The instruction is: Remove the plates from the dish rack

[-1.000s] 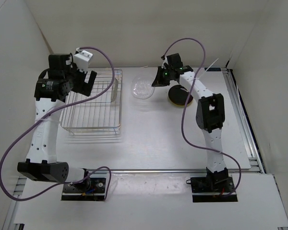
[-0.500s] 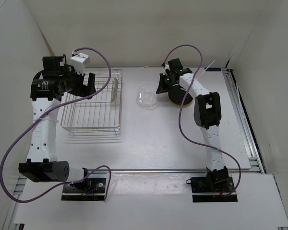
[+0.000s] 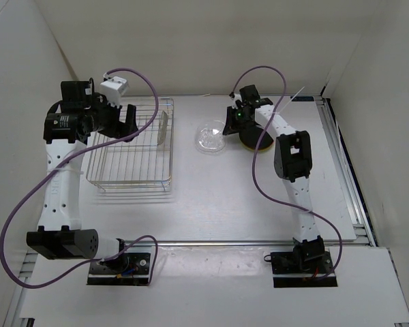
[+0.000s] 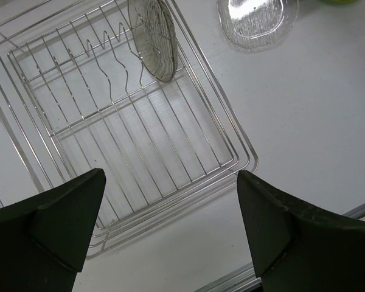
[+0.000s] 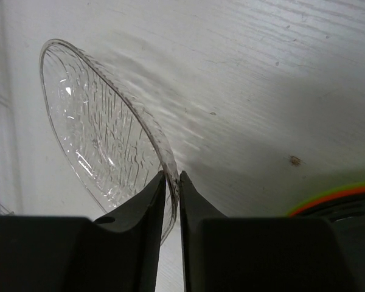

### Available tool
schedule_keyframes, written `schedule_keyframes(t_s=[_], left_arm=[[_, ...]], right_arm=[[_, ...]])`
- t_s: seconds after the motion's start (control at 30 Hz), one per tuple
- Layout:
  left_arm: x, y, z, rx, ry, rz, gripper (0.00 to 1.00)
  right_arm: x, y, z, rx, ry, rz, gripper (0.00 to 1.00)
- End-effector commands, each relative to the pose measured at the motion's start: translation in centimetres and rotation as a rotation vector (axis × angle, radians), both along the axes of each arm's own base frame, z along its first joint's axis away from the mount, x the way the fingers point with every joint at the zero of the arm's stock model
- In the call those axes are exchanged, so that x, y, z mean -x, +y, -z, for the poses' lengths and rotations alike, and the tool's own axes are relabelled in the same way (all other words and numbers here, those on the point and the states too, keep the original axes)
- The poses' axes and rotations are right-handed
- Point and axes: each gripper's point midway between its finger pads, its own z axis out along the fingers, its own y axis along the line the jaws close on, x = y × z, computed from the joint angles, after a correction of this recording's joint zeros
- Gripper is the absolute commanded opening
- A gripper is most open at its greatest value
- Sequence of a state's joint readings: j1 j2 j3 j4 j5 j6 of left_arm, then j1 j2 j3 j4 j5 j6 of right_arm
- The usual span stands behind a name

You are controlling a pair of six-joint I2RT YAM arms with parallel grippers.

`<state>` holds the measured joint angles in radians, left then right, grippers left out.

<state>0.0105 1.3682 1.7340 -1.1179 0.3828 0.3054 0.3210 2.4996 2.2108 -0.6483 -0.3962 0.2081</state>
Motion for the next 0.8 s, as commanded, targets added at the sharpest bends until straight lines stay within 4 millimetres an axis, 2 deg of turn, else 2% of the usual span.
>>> schedule_keyframes(t_s=[0.0,0.13,0.23,0.27,0.37,0.43,0.5,0.6,0.67,0.73,0.77], left_arm=[[1.1,-0.4,-0.6,0.023,-0.016,0.016,1.0],[0.9,-0.4,-0.4,0.023,-0.014,0.016,1.0],[1.1,-0.6,0.3,0.031,0.006,0.024,1.0],[1.1,-0.6,0.6,0.031,0.015,0.024,1.0],[1.4,-0.6,0.8,0.031,0.018,0.024,1.0],[1.6,-0.6,1.2,0.031,0.027,0.024,1.0],[1.5,-0.6,1.5,0.031,0.03,0.024,1.0],[1.8,-0.6,1.6,0.038,0.034,0.018,1.0],[1.6,-0.4,1.3,0.035,0.011,0.003,1.0],[1.7,-0.5,2.3,0.051,0.033,-0.011,1.0],[1.5,-0.4,2.7,0.052,0.04,-0.024,1.0]], right_arm=[[-0.7,0.4,-0.7,-0.007,-0.033,-0.019,0.19],[-0.9,0.5,-0.5,-0.007,-0.033,-0.019,0.21],[-1.3,0.6,-1.3,-0.014,-0.055,-0.019,0.22],[-1.3,0.6,-0.7,-0.011,-0.047,-0.019,0.22],[-1.7,0.4,-1.0,0.003,-0.067,-0.016,0.3],[-1.7,0.4,-1.0,0.006,-0.072,-0.022,0.4],[-1.9,0.5,-1.3,0.003,-0.082,-0.022,0.4],[-2.1,0.5,-2.2,-0.003,-0.1,-0.022,0.43],[-2.4,0.4,-3.9,-0.002,-0.134,-0.014,0.48],[-2.2,0.0,-4.6,0.017,-0.154,-0.018,0.58],[-2.2,-0.3,-6.5,0.021,-0.186,-0.007,0.69]])
